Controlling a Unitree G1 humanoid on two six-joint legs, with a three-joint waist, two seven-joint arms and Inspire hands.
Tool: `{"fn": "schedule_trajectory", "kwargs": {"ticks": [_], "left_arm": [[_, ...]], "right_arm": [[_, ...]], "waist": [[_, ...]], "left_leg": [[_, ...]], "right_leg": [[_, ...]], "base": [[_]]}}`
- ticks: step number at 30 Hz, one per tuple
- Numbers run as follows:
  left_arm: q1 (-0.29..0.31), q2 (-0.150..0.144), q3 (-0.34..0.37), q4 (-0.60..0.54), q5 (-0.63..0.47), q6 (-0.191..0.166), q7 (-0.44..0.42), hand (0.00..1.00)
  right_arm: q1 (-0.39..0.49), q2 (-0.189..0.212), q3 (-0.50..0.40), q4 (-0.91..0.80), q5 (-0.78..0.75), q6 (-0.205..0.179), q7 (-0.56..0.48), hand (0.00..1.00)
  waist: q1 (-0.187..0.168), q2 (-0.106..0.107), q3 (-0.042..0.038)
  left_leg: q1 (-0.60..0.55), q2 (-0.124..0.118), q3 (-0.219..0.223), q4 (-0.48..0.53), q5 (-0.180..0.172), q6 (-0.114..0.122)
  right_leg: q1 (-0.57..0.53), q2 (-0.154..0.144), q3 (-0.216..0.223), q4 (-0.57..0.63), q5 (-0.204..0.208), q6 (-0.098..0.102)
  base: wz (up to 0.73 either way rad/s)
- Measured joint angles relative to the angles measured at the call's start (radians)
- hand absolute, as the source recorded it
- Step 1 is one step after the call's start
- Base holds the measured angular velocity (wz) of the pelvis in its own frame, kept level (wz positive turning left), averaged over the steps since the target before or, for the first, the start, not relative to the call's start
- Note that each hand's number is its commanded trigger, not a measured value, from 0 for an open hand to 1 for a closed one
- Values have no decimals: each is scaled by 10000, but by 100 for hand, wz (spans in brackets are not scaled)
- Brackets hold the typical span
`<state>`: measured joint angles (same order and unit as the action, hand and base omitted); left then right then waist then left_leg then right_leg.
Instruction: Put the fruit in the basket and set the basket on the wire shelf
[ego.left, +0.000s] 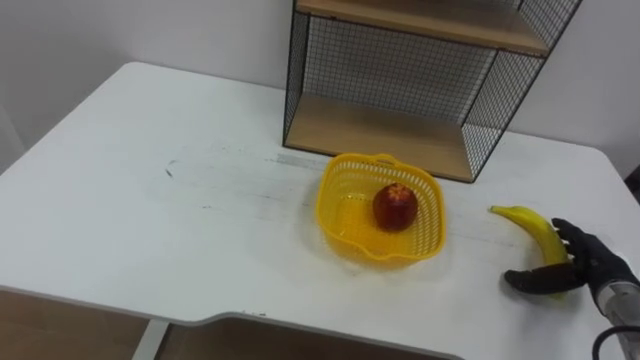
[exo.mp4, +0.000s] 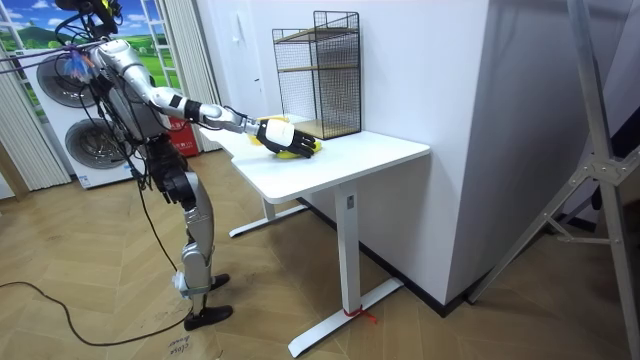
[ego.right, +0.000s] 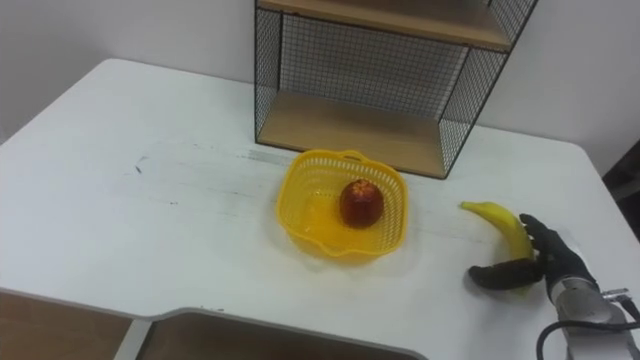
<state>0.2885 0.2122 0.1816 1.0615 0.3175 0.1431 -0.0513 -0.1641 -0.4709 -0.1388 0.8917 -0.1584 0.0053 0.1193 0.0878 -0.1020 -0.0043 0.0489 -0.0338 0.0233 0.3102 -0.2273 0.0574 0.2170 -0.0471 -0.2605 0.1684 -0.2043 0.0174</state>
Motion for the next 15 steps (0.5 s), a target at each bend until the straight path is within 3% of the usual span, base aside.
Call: {"fn": "schedule_trajectory", "kwargs": {"ticks": [3,4,5,6,7,8,15], "left_arm": [[-105,4,0,207,1,-2,1,0],[-111,3,-7,218,2,1,0,0],[-116,3,-9,218,2,1,1,0],[-117,4,-3,218,3,2,1,0],[-117,6,-3,218,3,3,1,0],[-117,9,-3,218,3,7,1,0],[-148,22,-9,204,0,3,-1,0]], "right_arm": [[-4,0,-1,133,14,-38,10,0],[-4,1,5,137,14,-41,12,16],[-4,1,5,148,13,-46,12,53],[-5,1,0,155,11,-55,9,63],[-6,1,0,155,12,-59,8,63],[-5,1,1,155,12,-63,5,100],[-108,-58,-220,243,-404,-51,-546,100]], "waist": [[15,-5,5],[20,-4,5],[24,1,5],[25,7,3],[25,7,4],[26,6,4],[-15,-15,12]], "left_leg": [[89,-4,-28,-1,-2,-2],[99,-4,-28,-5,-2,-2],[108,-3,-29,-5,-2,-3],[122,-4,-29,-5,-2,-3],[125,-5,-29,-5,-2,-3],[132,-9,-29,-8,-2,-3],[129,-43,-23,-40,-1,-1]], "right_leg": [[103,0,-28,-19,-1,1],[108,2,-24,-21,-2,1],[109,5,-22,-31,-2,0],[109,5,-19,-47,-2,-1],[114,4,-19,-59,-3,-1],[135,7,-18,-151,-2,-2],[134,-11,-26,-198,-35,4]], "base": [[3],[0],[0],[0],[0],[0],[0]]}}
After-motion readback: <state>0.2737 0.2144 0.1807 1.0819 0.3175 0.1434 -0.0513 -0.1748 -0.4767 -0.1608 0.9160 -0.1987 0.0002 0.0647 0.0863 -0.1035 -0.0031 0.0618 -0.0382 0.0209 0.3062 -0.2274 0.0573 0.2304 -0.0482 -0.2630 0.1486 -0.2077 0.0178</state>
